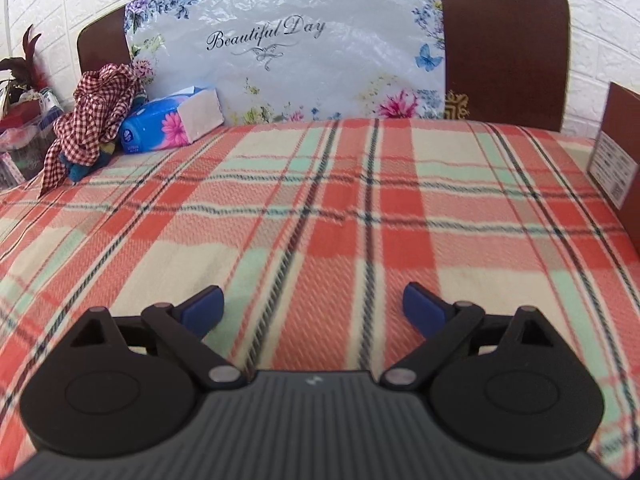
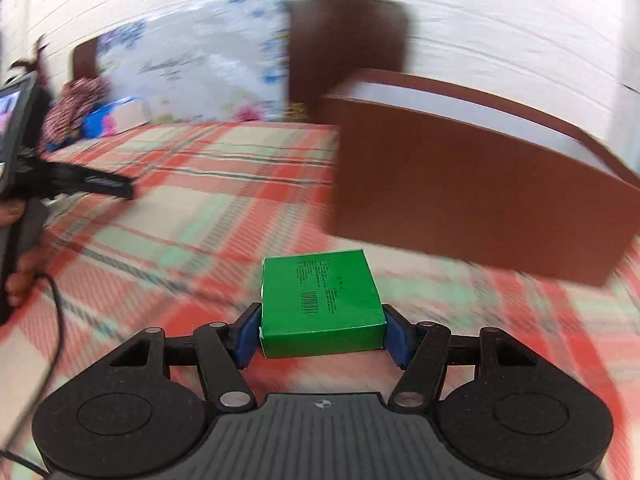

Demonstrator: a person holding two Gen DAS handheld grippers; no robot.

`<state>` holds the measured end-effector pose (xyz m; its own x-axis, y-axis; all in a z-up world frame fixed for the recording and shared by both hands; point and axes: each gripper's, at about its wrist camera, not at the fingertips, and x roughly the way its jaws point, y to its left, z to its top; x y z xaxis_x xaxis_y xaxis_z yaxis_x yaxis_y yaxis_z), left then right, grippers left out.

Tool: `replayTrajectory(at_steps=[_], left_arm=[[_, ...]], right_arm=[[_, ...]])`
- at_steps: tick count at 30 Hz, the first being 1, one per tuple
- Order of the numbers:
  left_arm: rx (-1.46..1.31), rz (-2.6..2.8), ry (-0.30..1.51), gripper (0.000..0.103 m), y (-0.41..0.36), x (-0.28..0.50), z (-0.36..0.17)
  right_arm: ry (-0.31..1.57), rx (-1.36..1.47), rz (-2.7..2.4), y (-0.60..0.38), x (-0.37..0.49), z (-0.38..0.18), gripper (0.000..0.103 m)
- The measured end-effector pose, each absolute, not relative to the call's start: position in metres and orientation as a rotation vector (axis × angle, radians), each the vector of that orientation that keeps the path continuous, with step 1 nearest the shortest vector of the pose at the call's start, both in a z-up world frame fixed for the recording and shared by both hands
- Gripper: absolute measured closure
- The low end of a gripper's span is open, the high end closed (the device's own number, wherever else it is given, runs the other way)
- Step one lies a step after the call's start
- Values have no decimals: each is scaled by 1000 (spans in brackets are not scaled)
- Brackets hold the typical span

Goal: Organize objects
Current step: 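Grasp the green block with the right gripper, then lower the green block into the brown box and open the right gripper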

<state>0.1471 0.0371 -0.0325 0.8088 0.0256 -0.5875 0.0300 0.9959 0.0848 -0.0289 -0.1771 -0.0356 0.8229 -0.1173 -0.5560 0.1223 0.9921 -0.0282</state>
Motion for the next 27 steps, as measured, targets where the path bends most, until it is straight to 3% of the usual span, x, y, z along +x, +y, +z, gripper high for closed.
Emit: replayTrajectory(at_steps=[3,8,13,15,17,19,21,27], left_arm=[[-13,-153,692,11,13,115,-20],[-53,-541,804,18,-56,63,3],[-62,-695,954,24,-100,58,3],[-48,-689,1004,28,-113,62,-8],[-46,-700,952,34,-117,60,-10],[-104,-755,977,57,-114,63,-10],[-126,-754,977,57,-111,62,-1],[-63,-791,737,57,-117,55,65]], right_arm=[[568,55,-166,-187,-46,-36,33],[574,41,-147,-187,-48,-37,29],[568,36,-140,-187,-49,-41,28],[566,24,-132,-187,-49,-41,39],[558,22,-129,-188,-49,-41,43],[538,35,-127,-190,-53,-39,44],[480,42,-122,-190,-60,-34,44],[215,5,-169,-193,-53,2,43]])
